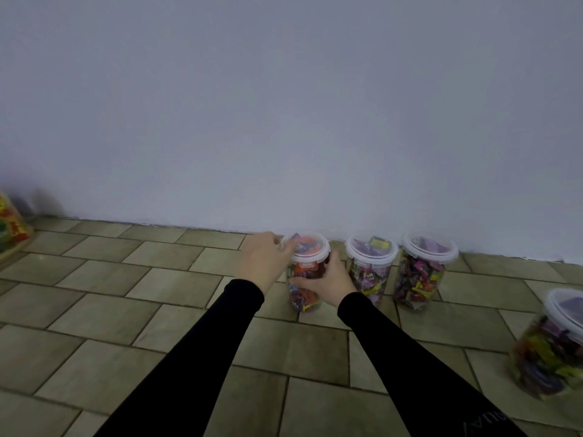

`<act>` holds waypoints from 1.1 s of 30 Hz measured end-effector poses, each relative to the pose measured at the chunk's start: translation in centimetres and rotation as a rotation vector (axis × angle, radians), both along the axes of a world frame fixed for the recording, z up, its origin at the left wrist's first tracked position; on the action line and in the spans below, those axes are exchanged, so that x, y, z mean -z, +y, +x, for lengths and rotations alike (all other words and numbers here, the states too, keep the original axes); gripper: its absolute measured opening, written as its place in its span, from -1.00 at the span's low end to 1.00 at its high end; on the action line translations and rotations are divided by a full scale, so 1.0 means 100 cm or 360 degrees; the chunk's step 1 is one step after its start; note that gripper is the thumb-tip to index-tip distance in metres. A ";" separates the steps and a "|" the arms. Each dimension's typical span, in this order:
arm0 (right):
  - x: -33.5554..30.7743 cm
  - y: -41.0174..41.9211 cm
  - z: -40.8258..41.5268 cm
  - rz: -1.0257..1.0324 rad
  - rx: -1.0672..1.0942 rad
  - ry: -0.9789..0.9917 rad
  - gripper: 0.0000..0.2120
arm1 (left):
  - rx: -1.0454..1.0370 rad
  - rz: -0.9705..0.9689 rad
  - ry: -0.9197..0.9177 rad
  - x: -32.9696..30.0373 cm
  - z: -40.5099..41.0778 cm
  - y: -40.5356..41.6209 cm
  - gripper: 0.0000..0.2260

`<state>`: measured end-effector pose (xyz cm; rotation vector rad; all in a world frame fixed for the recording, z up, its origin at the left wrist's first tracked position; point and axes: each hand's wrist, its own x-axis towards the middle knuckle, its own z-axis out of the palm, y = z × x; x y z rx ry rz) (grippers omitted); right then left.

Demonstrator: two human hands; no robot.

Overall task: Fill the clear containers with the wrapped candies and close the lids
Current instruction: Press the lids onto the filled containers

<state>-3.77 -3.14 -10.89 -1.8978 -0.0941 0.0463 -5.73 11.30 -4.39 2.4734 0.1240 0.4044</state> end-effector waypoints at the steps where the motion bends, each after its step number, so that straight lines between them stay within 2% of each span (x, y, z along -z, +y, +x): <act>1: -0.002 0.001 -0.001 -0.0015 0.0020 0.0002 -0.13 | -0.0004 0.0017 0.0073 -0.002 -0.001 -0.003 -0.61; 7: -0.007 0.003 -0.004 -0.0062 0.0063 0.0009 -0.28 | -0.0059 -0.0170 0.0007 0.002 -0.003 -0.007 -0.62; 11: -0.012 0.005 -0.006 -0.0083 0.0048 -0.0001 -0.20 | -0.0057 -0.0236 -0.0019 0.007 -0.009 -0.009 -0.66; 13: -0.016 0.007 -0.009 -0.0188 0.0000 -0.0055 -0.25 | -0.0023 -0.0267 -0.0027 0.015 -0.013 -0.007 -0.67; 15: -0.028 0.006 -0.016 -0.0410 -0.0073 -0.0098 -0.38 | 0.0081 -0.0403 -0.0083 0.030 -0.015 -0.002 -0.57; 18: -0.052 -0.002 -0.027 -0.0887 -0.0127 -0.0045 -0.58 | 0.0215 -0.0215 -0.0337 0.054 -0.014 0.004 -0.44; 21: -0.079 -0.013 -0.035 -0.1178 0.0079 -0.0322 -0.81 | 0.0384 0.0180 -0.0629 0.056 -0.009 0.004 -0.42; 24: -0.091 -0.025 -0.037 -0.1352 0.0189 -0.0583 -0.73 | 0.0474 0.0477 -0.0673 0.053 -0.005 0.000 -0.38; 28: -0.079 -0.039 -0.040 -0.1961 0.0236 -0.0467 -0.62 | 0.0513 0.0507 -0.0676 0.060 -0.005 -0.004 -0.30; 33: -0.058 -0.045 -0.037 -0.2052 0.0221 -0.0515 -0.53 | 0.0570 0.0467 -0.0669 0.061 0.001 -0.013 -0.27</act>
